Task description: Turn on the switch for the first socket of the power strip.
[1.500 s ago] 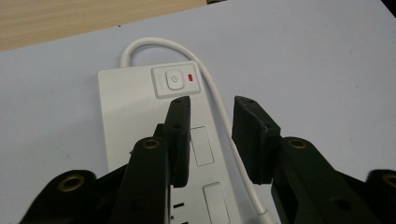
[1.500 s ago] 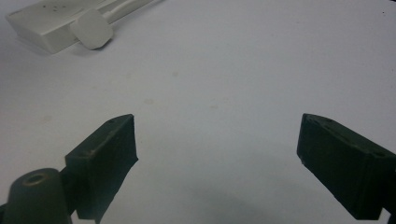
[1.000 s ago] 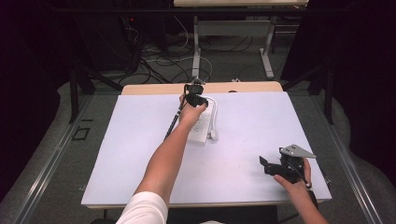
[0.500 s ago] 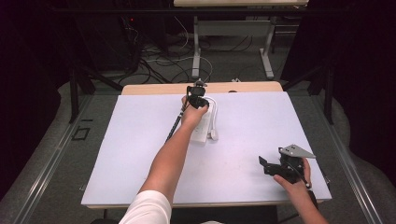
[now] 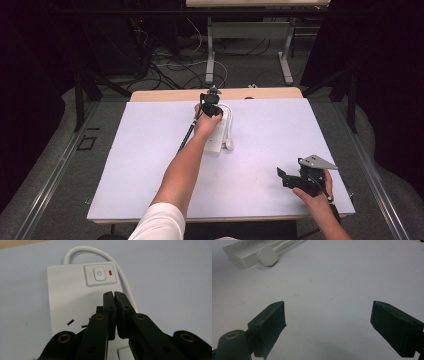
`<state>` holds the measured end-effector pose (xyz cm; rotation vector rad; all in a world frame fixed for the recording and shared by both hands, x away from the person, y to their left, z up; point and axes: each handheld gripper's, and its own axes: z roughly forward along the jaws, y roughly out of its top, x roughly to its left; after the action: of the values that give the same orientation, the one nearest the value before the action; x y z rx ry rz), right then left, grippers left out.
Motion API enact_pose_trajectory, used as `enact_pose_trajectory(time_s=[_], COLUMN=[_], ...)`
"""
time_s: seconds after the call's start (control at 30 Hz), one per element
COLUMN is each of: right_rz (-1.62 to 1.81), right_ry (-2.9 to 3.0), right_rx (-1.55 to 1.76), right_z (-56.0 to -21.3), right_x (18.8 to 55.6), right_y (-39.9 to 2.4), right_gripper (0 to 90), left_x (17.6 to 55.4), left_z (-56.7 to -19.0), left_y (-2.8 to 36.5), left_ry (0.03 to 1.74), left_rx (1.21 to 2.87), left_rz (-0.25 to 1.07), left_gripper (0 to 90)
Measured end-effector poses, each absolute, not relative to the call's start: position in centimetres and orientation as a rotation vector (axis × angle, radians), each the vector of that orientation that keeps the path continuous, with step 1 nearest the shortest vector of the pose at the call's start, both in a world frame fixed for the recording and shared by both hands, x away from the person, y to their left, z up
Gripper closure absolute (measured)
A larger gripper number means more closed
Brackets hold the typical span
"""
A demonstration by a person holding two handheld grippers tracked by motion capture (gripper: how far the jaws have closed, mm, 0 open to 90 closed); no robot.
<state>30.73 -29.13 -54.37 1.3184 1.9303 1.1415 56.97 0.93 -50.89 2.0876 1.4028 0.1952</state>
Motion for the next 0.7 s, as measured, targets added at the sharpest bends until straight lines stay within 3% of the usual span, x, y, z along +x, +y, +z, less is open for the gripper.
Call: enact_pose_trajectory(time_s=[0.7], right_rz=[1.142], right_ry=[1.942], right_rx=[1.303], right_z=[-54.4], right_x=[30.76], right_y=[-29.13], right_gripper=[12.6], left_x=[57.23], left_z=[-51.74], left_y=[0.63], left_ry=[1.411], left_rx=[2.103], left_rz=[0.193], left_gripper=[87.9])
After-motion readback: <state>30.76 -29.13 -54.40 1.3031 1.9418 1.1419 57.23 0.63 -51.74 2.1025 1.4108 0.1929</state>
